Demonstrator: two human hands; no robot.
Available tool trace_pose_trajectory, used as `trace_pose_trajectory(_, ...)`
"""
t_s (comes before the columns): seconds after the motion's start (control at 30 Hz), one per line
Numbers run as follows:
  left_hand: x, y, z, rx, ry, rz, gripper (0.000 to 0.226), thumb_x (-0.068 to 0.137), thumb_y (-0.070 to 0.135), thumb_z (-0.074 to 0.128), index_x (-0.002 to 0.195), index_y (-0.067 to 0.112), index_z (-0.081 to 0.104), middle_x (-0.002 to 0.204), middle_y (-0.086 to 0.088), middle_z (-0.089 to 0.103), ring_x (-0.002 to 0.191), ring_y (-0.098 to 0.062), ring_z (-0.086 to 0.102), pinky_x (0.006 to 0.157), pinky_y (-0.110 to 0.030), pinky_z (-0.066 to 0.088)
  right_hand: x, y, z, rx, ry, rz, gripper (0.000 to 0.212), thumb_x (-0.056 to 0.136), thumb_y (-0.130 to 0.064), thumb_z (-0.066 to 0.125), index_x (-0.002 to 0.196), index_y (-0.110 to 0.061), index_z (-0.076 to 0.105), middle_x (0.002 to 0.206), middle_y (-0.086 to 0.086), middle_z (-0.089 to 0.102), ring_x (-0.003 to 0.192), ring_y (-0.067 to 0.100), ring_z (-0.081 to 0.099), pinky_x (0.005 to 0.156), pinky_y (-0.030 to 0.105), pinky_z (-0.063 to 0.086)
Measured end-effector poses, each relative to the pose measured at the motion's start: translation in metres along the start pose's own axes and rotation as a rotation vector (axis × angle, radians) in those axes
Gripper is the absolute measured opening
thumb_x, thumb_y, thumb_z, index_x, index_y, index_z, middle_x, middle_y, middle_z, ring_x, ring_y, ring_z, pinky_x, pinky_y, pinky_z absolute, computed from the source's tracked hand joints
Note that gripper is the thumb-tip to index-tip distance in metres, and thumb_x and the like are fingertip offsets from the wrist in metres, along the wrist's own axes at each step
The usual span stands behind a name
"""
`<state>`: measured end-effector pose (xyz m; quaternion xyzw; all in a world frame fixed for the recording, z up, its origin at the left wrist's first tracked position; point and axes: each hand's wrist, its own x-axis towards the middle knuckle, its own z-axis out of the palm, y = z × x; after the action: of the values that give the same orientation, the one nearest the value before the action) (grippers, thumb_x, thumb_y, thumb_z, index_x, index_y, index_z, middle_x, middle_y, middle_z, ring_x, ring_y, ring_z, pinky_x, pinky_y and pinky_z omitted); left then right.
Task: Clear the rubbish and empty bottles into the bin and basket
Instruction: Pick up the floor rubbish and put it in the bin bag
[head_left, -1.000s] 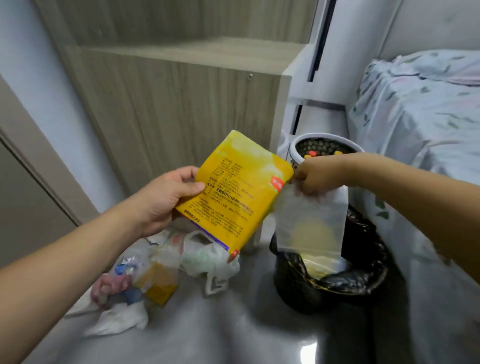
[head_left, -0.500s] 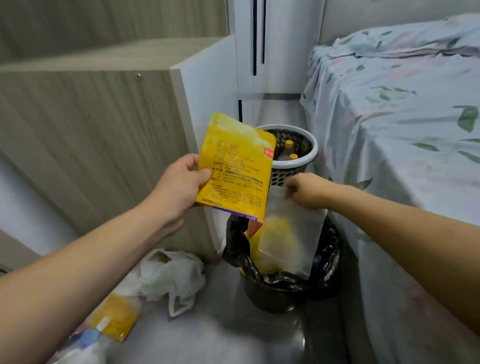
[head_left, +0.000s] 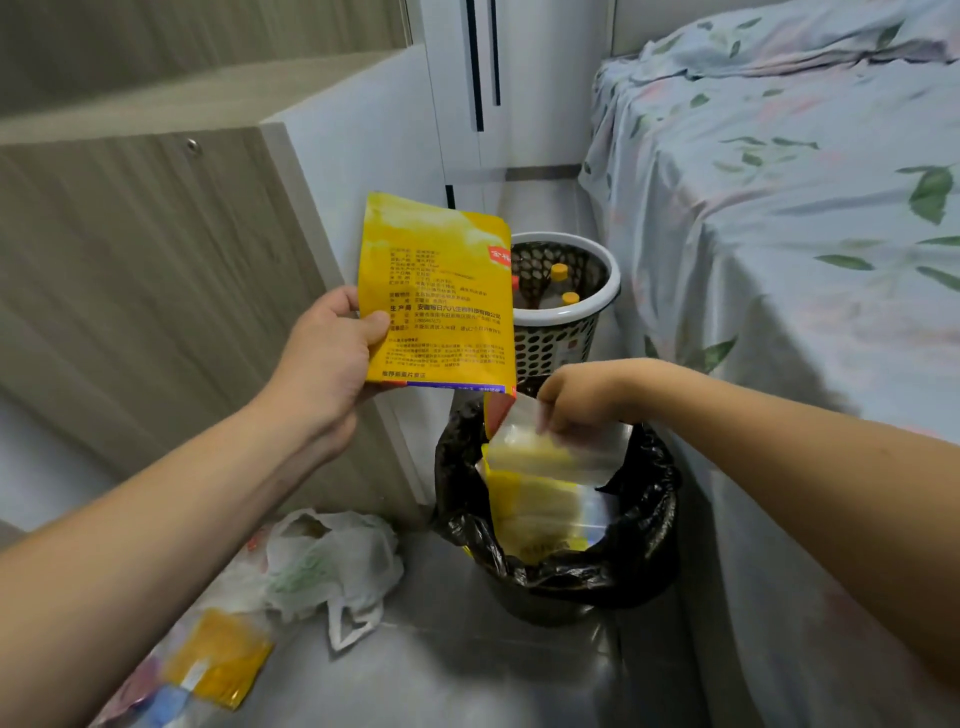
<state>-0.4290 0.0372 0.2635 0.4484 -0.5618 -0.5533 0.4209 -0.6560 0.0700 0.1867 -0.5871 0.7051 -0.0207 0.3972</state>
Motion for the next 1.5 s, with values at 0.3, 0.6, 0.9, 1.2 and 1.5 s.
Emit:
trace_pose_trajectory(0.3,0.001,-0.003,0.0,-0.031,-0.004,0.012,0.022,0.1,0.007,0.041,0.089,0.021,0.055,0.078,0.001,0.069,0.056,-0.01,0.066,0.043,-0.02,0.049,-0.012,-0.002,-0.012,0.093,0.004,0.009,0.021,0.094,0.0,0.046,0.094,-0.01,0.064,0.088,0.011,0.063,0.068,0.015,0.06,0.056,0.019,0.048)
trace_pose_trajectory(0.6,-0.004,-0.02,0.005,-0.014,-0.025,0.016,0.024,0.098,0.003,0.044,0.087,0.021,0.055,0.081,-0.002,0.068,0.06,-0.013,0.065,0.05,-0.027,0.054,0.001,0.009,0.0,-0.393,0.181,0.055,0.034,0.089,-0.012,0.054,0.121,-0.017,0.062,0.118,0.006,0.063,0.102,0.024,0.059,0.087,0.033,0.05)
trace_pose_trajectory(0.9,-0.018,-0.099,0.042,0.129,-0.277,-0.146,0.026,0.094,-0.009,0.046,0.092,0.014,0.056,0.083,-0.004,0.07,0.07,-0.016,0.067,0.067,-0.031,0.055,-0.012,0.011,-0.03,0.918,0.397,0.169,0.033,0.097,-0.03,0.04,0.118,-0.009,0.054,0.094,0.013,0.063,0.071,0.026,0.062,0.06,0.034,0.054)
trace_pose_trajectory(1.2,0.011,-0.14,0.056,0.722,-0.512,-0.289,0.016,0.088,0.016,0.064,0.104,0.017,0.065,0.103,-0.002,0.07,0.097,-0.021,0.065,0.09,-0.04,0.052,-0.013,0.015,-0.029,0.411,0.011,0.091,0.089,0.056,-0.083,0.062,0.126,-0.028,0.055,0.119,0.0,0.059,0.107,0.023,0.058,0.087,0.039,0.052)
trace_pose_trajectory(1.5,-0.01,-0.134,0.041,1.227,-0.492,0.184,0.017,0.084,0.022,0.054,0.099,0.017,0.05,0.095,-0.001,0.057,0.09,-0.021,0.054,0.075,-0.036,0.048,0.01,0.018,0.006,-0.456,0.023,0.111,0.038,0.076,-0.033,0.075,0.108,-0.018,0.06,0.104,0.001,0.062,0.091,0.02,0.061,0.074,0.03,0.051)
